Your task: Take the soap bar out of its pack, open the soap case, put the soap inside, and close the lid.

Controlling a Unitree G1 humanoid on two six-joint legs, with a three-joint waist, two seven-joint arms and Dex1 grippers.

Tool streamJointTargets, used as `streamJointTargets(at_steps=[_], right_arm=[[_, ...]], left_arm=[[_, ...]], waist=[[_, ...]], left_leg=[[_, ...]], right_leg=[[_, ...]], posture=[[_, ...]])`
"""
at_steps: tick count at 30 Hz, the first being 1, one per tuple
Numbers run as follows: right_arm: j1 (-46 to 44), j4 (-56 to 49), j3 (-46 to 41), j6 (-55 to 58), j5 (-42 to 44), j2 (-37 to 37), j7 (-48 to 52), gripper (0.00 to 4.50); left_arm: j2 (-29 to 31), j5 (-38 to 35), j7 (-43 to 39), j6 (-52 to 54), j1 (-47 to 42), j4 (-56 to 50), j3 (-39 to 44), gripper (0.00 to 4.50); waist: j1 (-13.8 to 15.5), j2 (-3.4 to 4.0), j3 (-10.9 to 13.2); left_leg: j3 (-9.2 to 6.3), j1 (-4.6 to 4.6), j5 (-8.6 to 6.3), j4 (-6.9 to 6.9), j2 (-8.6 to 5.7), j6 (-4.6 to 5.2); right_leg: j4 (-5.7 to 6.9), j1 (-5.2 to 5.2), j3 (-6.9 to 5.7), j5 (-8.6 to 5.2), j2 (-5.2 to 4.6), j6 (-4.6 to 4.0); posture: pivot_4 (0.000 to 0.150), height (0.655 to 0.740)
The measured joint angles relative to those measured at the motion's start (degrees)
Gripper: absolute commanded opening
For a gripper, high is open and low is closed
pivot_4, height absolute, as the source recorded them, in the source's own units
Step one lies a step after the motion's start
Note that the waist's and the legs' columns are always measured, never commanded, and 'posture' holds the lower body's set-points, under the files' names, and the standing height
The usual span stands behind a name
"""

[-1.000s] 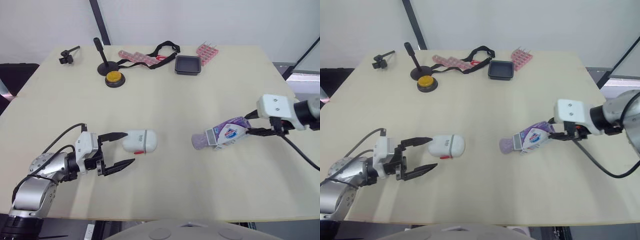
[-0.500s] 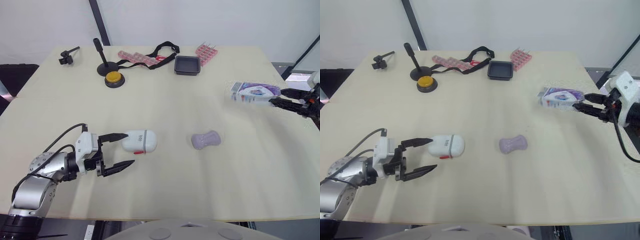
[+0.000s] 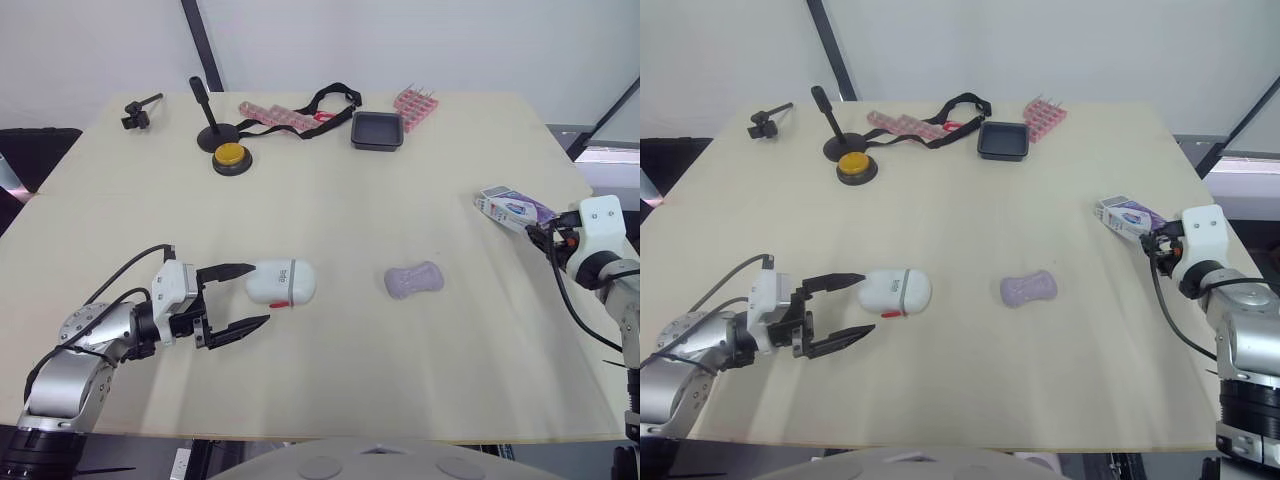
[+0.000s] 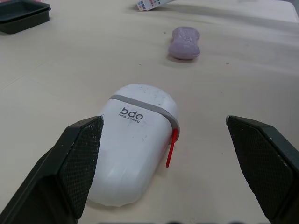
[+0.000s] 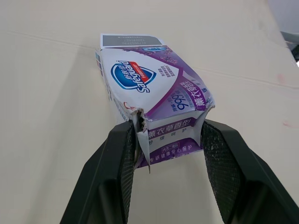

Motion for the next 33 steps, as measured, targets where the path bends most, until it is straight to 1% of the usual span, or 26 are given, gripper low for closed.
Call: streamJointTargets(at_steps=[2, 5, 9, 10, 14, 18, 22, 28, 30, 33], right_arm=[[0.04, 0.13, 0.01, -0.16, -0.33, 1.03, -1.42, 2.22], [0.53, 0.87, 0.34, -0.02, -0.26, 1.42, -1.54, 3.00], [1.11, 0.87, 1.29, 0.55, 0.35, 1.22, 0.07, 4.36], [1.43, 0.87, 1.57, 0.55, 0.43, 0.93, 0.62, 4.48], [2.47, 0.69, 1.77, 0.56, 0.64, 0.25, 2.03, 4.48], [4.58, -1.77, 1.78, 1.01, 0.77, -0.20, 3.17, 4.48], [5.99, -3.61, 1.38, -0.74, 2.85, -1.31, 7.29, 4.48], [6.78, -0.53, -0.47, -18.16, 4.50, -5.74, 20.18, 4.48], [7.14, 0.28, -1.55, -23.20, 7.67, -5.89, 26.60, 4.48], [10.72, -1.03, -1.10, -29.71, 12.41, -5.94, 38.30, 4.48]], left_arm=[[0.00, -0.03, -0.05, 0.00, 0.00, -0.20, -0.02, 4.50], [0.00, -0.03, -0.13, 0.00, 0.01, -0.63, -0.02, 4.50], [0.00, -0.02, -0.13, 0.00, 0.04, -0.65, -0.02, 4.50], [0.00, -0.02, -0.13, 0.00, 0.04, -0.65, -0.02, 4.50], [0.00, 0.00, -0.17, -0.02, 0.01, -0.65, -0.03, 4.50], [0.00, 0.04, -0.32, -0.12, -0.19, -0.59, -0.06, 4.50], [0.00, 0.14, -0.46, -0.19, -0.28, -0.29, -0.12, 4.50], [0.01, 0.51, -1.10, -0.27, -1.28, 1.21, -0.24, 4.50], [0.05, 0.58, -1.46, -0.26, -2.23, 1.65, -0.37, 4.50], [0.37, 1.19, -2.46, -0.19, -4.70, 3.62, -1.40, 4.50]], waist=[[-0.13, -0.01, 0.00], [-0.19, 0.00, 0.00], [-0.32, 0.00, 0.00], [-0.31, 0.00, 0.00], [-0.28, 0.00, 0.00], [-0.26, 0.00, 0.00], [-0.31, 0.00, 0.00], [-0.26, -0.02, 0.00], [-0.30, -0.02, 0.00], [-0.18, -0.02, -0.01]], left_leg=[[0.00, 0.00, 0.00, -0.04, 0.01, -0.07], [0.00, 0.00, -0.01, -0.06, 0.01, -0.12], [0.00, 0.00, -0.01, -0.07, 0.01, -0.15], [0.00, 0.00, -0.01, -0.08, 0.01, -0.15], [0.00, 0.00, -0.01, -0.08, 0.01, -0.16], [-0.01, 0.01, -0.02, -0.09, 0.01, -0.17], [-0.01, 0.02, -0.02, -0.10, 0.01, -0.17], [0.00, 0.00, -0.03, -0.09, 0.01, -0.15], [-0.01, 0.00, -0.03, -0.09, 0.02, -0.14], [-0.02, -0.01, -0.04, -0.07, 0.05, -0.09]], right_leg=[[-0.01, 0.05, 0.01, 0.00, 0.01, 0.00], [-0.02, 0.05, 0.04, 0.00, 0.01, 0.01], [-0.02, 0.07, 0.07, 0.00, 0.02, 0.02], [-0.02, 0.07, 0.07, 0.00, 0.02, 0.02], [-0.03, 0.09, 0.10, 0.01, 0.02, 0.02], [-0.04, 0.09, 0.12, 0.01, 0.02, 0.02], [-0.04, 0.10, 0.13, 0.00, 0.01, 0.02], [-0.06, 0.12, 0.10, 0.00, -0.02, 0.02], [-0.05, 0.11, 0.11, 0.00, -0.02, 0.01], [-0.05, 0.11, 0.05, 0.00, -0.03, 0.01]], posture=[[0.150, 0.7291], [0.150, 0.7291], [0.150, 0.7291], [0.150, 0.7291], [0.150, 0.7291], [0.150, 0.7291], [0.150, 0.7291], [0.150, 0.7291], [0.150, 0.7291], [0.150, 0.7291]])
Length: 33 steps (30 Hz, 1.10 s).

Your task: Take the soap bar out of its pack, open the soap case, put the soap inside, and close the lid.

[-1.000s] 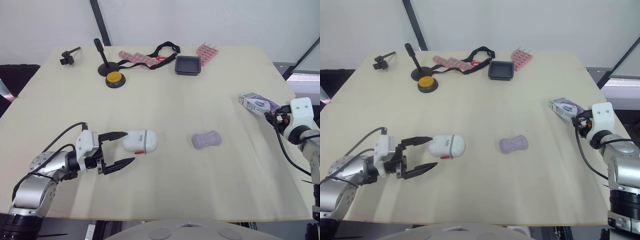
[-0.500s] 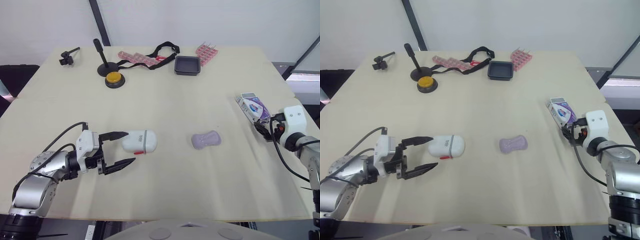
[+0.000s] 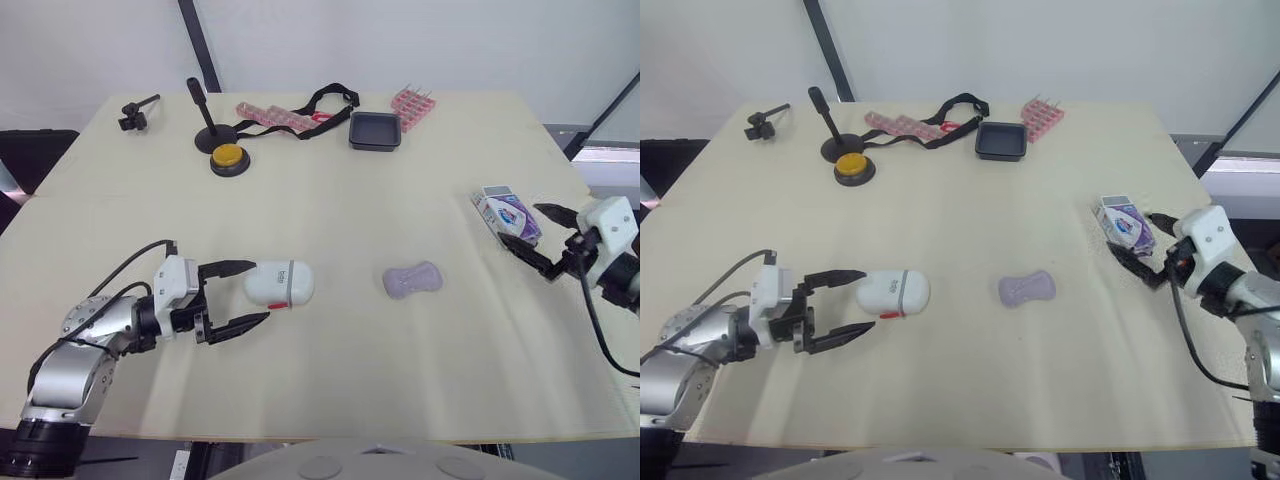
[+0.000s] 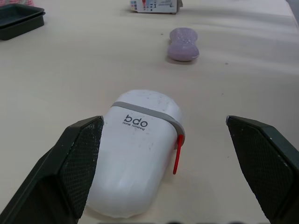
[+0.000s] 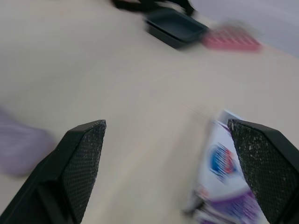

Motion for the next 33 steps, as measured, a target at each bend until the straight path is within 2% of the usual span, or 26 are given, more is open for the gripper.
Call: streamJointTargets(at_steps=[4, 7, 19, 33], right_arm=[[6.25, -0.76, 4.32, -8.48, 0.35, -0.21, 11.42, 4.48], [8.48, -0.97, 7.22, -12.64, 0.33, -0.19, 16.09, 4.48], [8.31, -1.29, 9.92, -14.88, 0.34, -0.20, 16.63, 4.48], [9.60, -0.38, 10.42, -15.82, 0.07, -0.17, 15.71, 4.48]], left_arm=[[0.03, 1.50, -0.02, 0.07, -4.05, 3.18, -1.06, 4.50], [0.35, 2.87, -0.66, -0.81, -6.59, 5.12, -2.10, 4.50], [2.68, 8.22, -2.86, -2.65, -13.20, 11.17, -5.85, 4.50], [5.39, 9.73, -8.46, 0.59, -17.07, 13.45, -10.57, 4.50]], waist=[[0.13, -0.02, 0.00], [-0.09, -0.01, -0.01], [-0.07, -0.05, -0.03], [0.05, -0.06, -0.04]], left_leg=[[-0.01, -0.02, -0.01, 0.07, 0.01, 0.05], [-0.01, -0.02, -0.01, 0.09, 0.01, 0.07], [-0.04, -0.02, -0.01, 0.12, 0.01, 0.11], [-0.03, -0.03, -0.01, 0.12, -0.01, 0.12]], right_leg=[[0.01, 0.00, -0.12, -0.01, -0.09, -0.01], [0.02, 0.00, -0.12, -0.01, -0.13, -0.02], [0.02, -0.01, -0.15, -0.01, -0.18, -0.02], [0.02, -0.01, -0.14, -0.01, -0.19, -0.03]], posture=[[0.150, 0.7291], [0.150, 0.7291], [0.150, 0.7291], [0.150, 0.7291]])
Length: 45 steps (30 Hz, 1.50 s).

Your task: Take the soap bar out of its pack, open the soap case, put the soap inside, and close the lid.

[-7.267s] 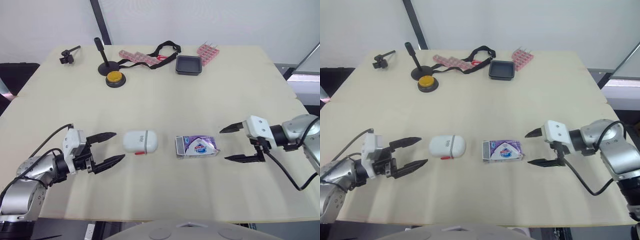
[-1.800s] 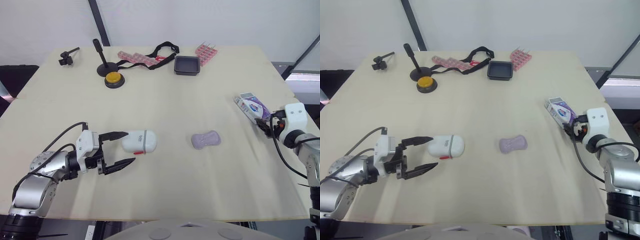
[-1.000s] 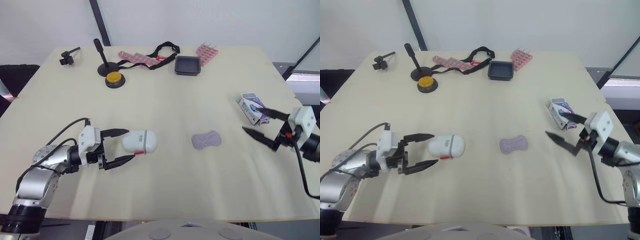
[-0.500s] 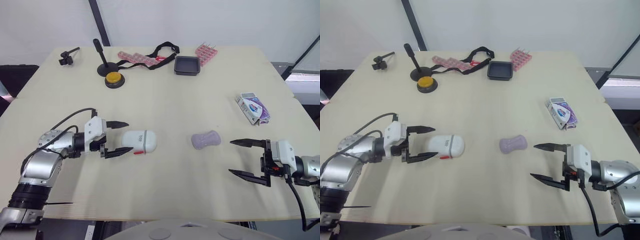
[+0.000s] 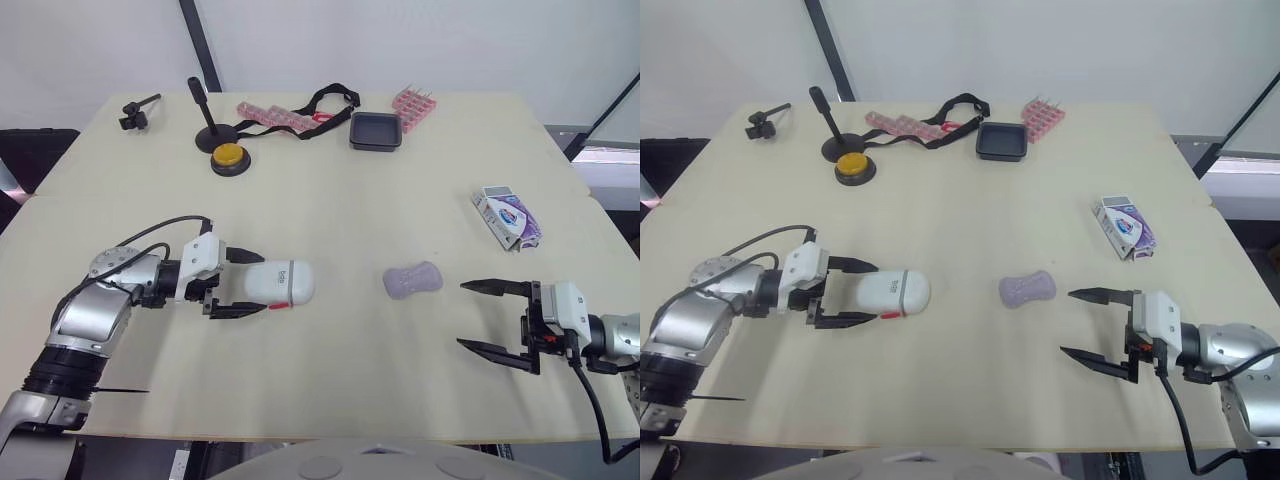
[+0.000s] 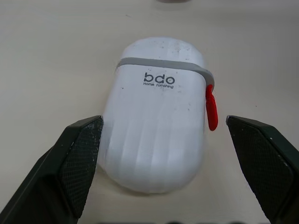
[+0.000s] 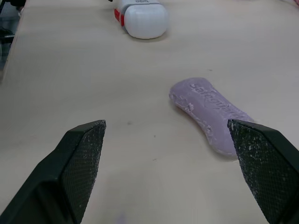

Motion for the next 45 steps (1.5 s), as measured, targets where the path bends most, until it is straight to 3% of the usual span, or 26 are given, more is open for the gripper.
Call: streamJointTargets(at_steps=[15, 45], right_arm=[[0.33, 0.39, 0.03, -0.88, -0.01, 0.03, -0.91, 4.48], [0.27, 1.15, -0.11, 1.78, 2.83, 0.84, -3.55, 4.48]], left_arm=[[-3.11, 5.88, 1.97, -6.04, -2.80, 5.58, -4.16, 4.50], [-4.12, 5.88, 3.99, -5.18, -1.54, 4.48, -4.16, 4.50]], waist=[[0.01, -0.02, -0.01], [-0.01, -0.02, 0.00]], left_leg=[[-0.01, -0.04, 0.00, 0.00, 0.00, 0.01], [-0.01, -0.03, 0.00, -0.01, 0.00, 0.01]], right_leg=[[0.00, 0.00, 0.02, 0.00, -0.01, 0.00], [-0.01, 0.00, 0.04, 0.00, 0.00, 0.00]], posture=[[0.150, 0.7291], [0.150, 0.7291]])
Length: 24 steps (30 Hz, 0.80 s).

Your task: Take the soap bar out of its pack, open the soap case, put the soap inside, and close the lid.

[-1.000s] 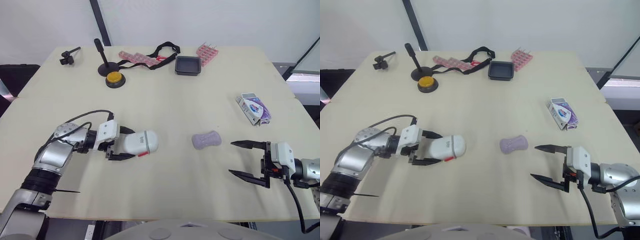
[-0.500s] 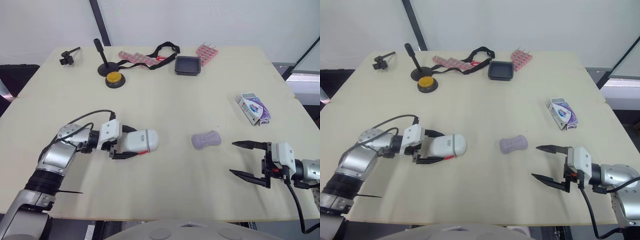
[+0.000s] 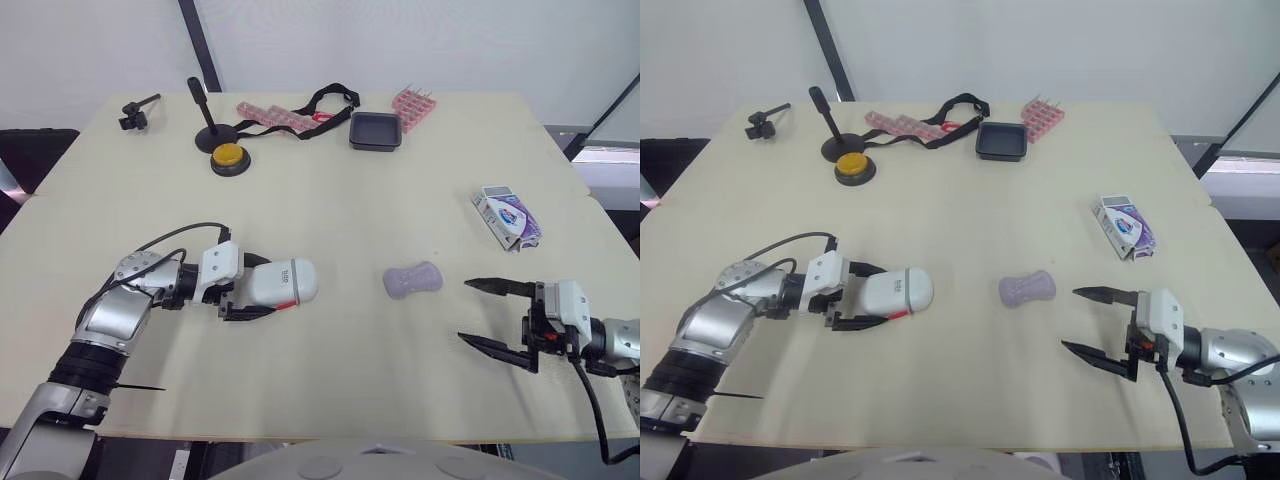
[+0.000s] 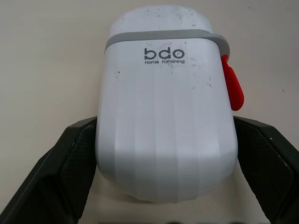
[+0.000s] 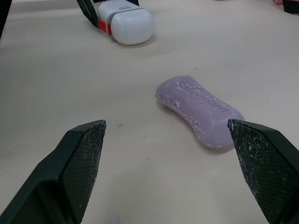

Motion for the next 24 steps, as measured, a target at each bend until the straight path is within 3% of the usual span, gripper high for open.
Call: streamJointTargets(at_steps=[22, 24], right_arm=[[0.12, -1.20, 0.54, 0.69, 0.51, 0.58, -1.45, 4.48], [0.11, -1.19, 0.74, 0.69, 0.47, 0.58, -1.47, 4.50]], left_arm=[[-0.53, 0.62, 1.19, 0.11, -0.34, 0.04, -1.44, 4.50], [-0.92, 0.64, 1.55, 0.11, -0.35, 0.04, -1.50, 3.91]], waist=[[-0.01, 0.00, 0.00], [-0.01, 0.00, 0.00]], left_leg=[[0.00, 0.00, 0.00, -0.01, 0.00, 0.00], [0.00, -0.01, 0.00, -0.01, 0.00, 0.00]], right_leg=[[-0.01, 0.00, 0.02, 0.00, 0.00, 0.00], [-0.02, 0.00, 0.03, 0.00, 0.00, 0.00]], posture=[[0.150, 0.7291], [0.150, 0.7291]])
